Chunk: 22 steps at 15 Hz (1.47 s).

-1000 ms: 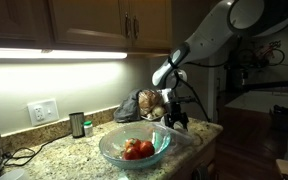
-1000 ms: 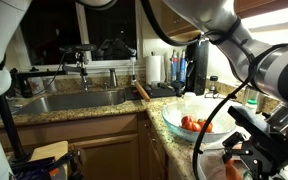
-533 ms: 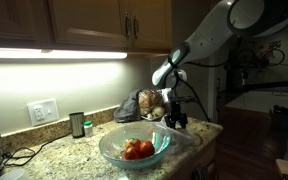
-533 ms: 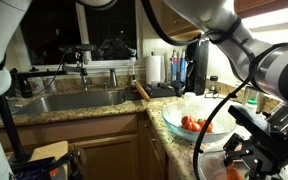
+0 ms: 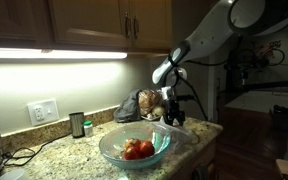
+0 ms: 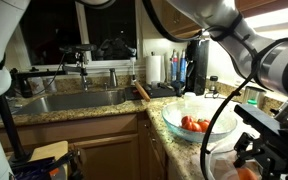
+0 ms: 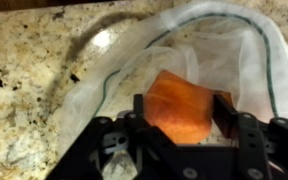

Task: Move a peach from the bag to the bowl

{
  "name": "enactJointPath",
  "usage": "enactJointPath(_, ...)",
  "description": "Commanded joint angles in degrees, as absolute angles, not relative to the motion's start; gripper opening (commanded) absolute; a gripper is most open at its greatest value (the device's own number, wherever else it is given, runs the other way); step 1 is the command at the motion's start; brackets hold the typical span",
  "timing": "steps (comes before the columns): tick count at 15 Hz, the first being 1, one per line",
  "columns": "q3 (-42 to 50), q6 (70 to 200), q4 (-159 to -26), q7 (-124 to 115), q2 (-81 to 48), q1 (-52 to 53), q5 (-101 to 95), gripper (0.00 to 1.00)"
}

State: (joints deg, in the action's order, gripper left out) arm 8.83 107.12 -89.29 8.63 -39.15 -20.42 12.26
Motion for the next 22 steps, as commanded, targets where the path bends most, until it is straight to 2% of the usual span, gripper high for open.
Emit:
enactJointPath(1,9.37,110.51,-92.10,6.65,-35.43,-19.65,11.12,0.44)
enactJointPath(9,9.73,119.98,-98.14,6.18,-28.12,-16.64,6.21,0.44)
enactJointPath(22,9.94,124.44,-104.16,4.35,-23.66,-15.30,1.85,0.44)
